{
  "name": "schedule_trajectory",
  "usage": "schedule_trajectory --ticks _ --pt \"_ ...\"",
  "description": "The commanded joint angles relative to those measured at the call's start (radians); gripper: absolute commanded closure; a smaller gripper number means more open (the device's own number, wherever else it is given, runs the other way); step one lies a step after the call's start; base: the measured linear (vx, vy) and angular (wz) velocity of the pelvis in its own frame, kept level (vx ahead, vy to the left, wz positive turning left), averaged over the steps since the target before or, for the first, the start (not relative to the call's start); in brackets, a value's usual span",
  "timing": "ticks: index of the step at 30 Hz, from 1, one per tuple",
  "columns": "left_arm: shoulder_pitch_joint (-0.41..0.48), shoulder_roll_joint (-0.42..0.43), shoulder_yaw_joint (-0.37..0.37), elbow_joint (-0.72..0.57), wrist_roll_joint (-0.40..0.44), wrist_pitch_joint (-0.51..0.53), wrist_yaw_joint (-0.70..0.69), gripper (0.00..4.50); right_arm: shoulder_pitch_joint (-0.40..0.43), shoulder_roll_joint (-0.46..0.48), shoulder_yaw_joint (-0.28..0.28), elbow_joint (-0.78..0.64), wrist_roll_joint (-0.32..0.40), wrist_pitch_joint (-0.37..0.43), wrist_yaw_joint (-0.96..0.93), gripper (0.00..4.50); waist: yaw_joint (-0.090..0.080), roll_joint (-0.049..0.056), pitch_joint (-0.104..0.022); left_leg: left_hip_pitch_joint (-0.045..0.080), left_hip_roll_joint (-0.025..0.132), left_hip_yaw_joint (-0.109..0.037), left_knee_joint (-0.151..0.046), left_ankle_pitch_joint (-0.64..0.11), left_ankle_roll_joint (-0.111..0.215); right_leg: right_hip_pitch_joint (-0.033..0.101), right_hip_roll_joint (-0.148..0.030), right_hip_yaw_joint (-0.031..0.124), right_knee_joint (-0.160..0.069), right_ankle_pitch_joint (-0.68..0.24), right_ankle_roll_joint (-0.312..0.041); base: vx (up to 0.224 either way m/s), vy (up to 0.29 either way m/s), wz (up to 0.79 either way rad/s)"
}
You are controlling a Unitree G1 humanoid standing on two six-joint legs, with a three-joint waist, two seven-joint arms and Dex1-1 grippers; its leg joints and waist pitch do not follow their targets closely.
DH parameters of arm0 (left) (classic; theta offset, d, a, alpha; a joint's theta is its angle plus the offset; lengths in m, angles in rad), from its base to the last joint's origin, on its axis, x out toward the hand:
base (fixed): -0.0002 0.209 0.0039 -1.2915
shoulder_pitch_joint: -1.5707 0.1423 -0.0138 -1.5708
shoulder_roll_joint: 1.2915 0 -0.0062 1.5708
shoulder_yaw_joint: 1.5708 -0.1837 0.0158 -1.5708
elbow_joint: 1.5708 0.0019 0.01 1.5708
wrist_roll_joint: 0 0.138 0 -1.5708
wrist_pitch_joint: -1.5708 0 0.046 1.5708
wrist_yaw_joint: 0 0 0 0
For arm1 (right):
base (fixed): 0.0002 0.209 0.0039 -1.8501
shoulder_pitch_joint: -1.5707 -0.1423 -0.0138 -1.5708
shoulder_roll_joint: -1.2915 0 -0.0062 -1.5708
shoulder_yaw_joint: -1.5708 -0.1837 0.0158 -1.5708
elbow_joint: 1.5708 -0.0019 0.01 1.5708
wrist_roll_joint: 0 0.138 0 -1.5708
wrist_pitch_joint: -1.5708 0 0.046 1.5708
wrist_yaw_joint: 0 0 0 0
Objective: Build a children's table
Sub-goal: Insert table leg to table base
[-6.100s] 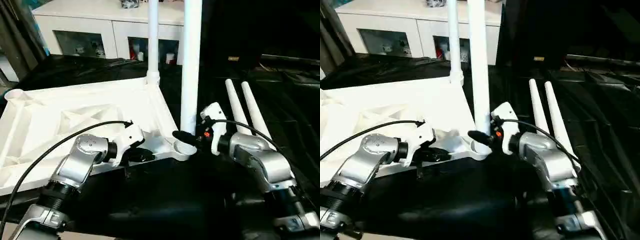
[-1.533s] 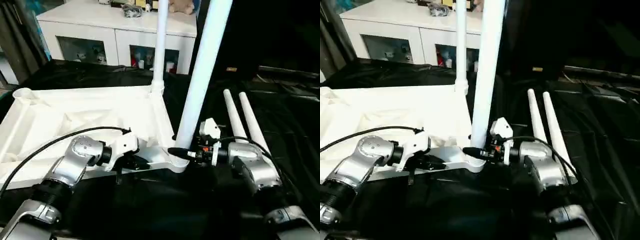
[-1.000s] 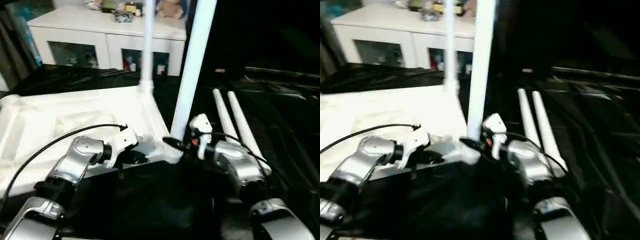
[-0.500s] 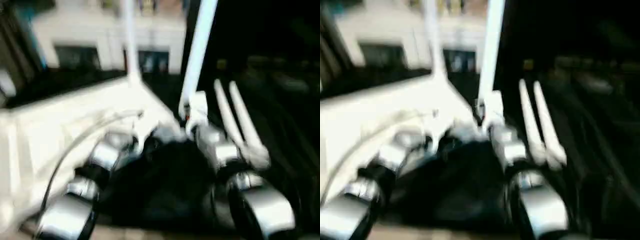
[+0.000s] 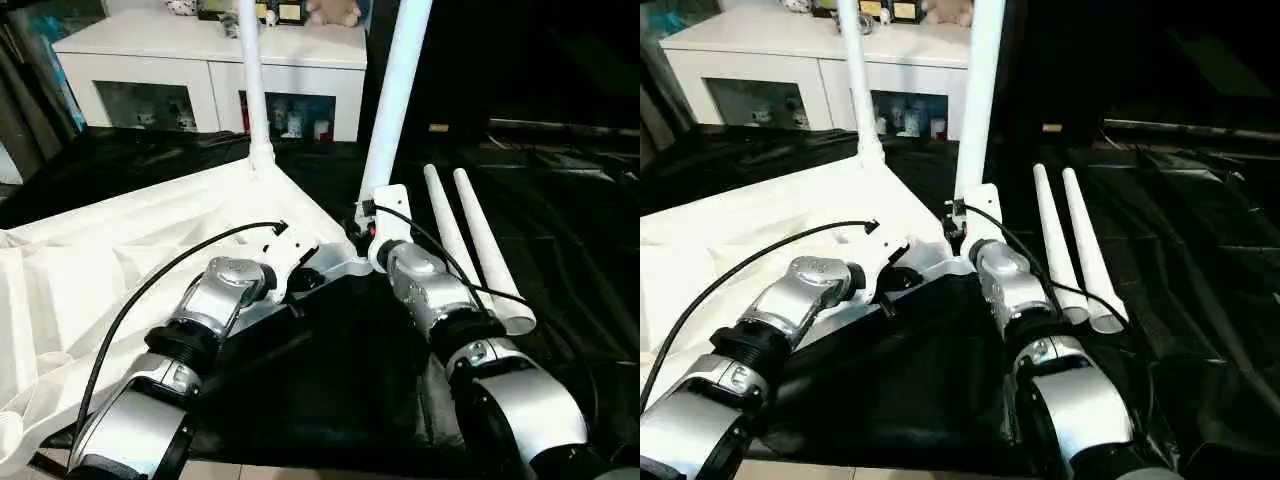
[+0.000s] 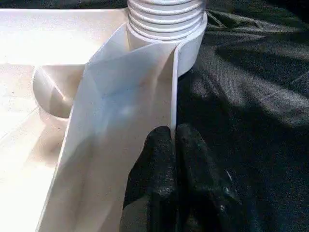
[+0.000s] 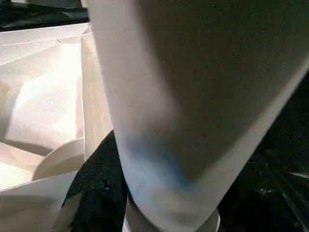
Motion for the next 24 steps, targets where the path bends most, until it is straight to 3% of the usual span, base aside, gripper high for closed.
schedule_trajectory --ticks 1,3,5,8,9,19,23,24 --pt "0.004 0.002 0.010 0.014 0.014 0.002 0.036 4.50 0.058 0.058 0.025 0.119 0.000 0.105 0.069 2.58 -0.003 0.006 -0.018 -0.012 0.058 -0.017 -0.088 -0.300 -0.008 0.014 -0.081 0.063 -0.109 -0.341 -0.132 0.000 0.000 0.00" --pt "0.005 0.004 0.011 0.011 0.013 0.001 0.033 4.50 0.054 0.058 0.022 0.117 0.001 0.105 0.078 2.58 -0.004 0.009 -0.018 -0.012 0.059 -0.017 -0.089 -0.294 -0.008 0.014 -0.079 0.062 -0.109 -0.328 -0.135 0.000 0.000 0.00" --pt "0.004 0.006 0.011 0.011 0.011 0.000 0.029 4.50 0.048 0.057 0.020 0.116 -0.003 0.100 0.084 1.88 -0.005 0.009 -0.018 -0.014 0.059 -0.017 -0.090 -0.286 -0.011 0.015 -0.078 0.061 -0.108 -0.306 -0.139 0.000 0.000 0.00" --pt "0.006 0.011 0.012 0.008 0.010 -0.002 0.025 4.50 0.036 0.055 0.002 0.115 0.003 0.091 0.093 1.86 -0.009 0.009 -0.019 -0.015 0.060 -0.015 -0.089 -0.280 -0.011 0.017 -0.078 0.061 -0.105 -0.272 -0.154 0.000 0.000 0.00" --pt "0.006 0.013 0.012 0.008 0.009 -0.003 0.024 4.50 0.032 0.055 -0.001 0.116 0.004 0.087 0.095 1.56 -0.009 0.009 -0.019 -0.014 0.060 -0.015 -0.089 -0.278 -0.010 0.017 -0.078 0.060 -0.105 -0.269 -0.155 0.000 0.000 0.00" --pt "0.011 0.029 0.009 -0.002 0.010 -0.015 0.002 4.50 0.010 0.048 -0.030 0.102 0.015 0.026 0.174 0.80 -0.013 0.014 -0.019 -0.017 0.060 -0.012 -0.087 -0.255 0.003 0.018 -0.080 0.060 -0.105 -0.251 -0.171 0.000 0.000 0.00" --pt "0.024 0.055 -0.001 -0.025 0.008 -0.056 -0.048 4.50 0.029 0.022 0.002 0.044 0.006 -0.003 0.293 0.43 -0.015 0.013 -0.024 -0.024 0.060 -0.012 -0.081 -0.197 0.024 0.025 -0.079 0.058 -0.096 -0.166 -0.183 0.000 0.000 0.00" --pt "0.038 0.075 -0.006 -0.047 0.001 -0.083 -0.091 4.50 0.053 -0.012 0.042 -0.004 -0.018 -0.010 0.372 0.43 -0.015 0.014 -0.024 -0.026 0.061 -0.011 -0.078 -0.168 0.037 0.028 -0.076 0.055 -0.091 -0.108 -0.193 0.000 0.000 0.00"
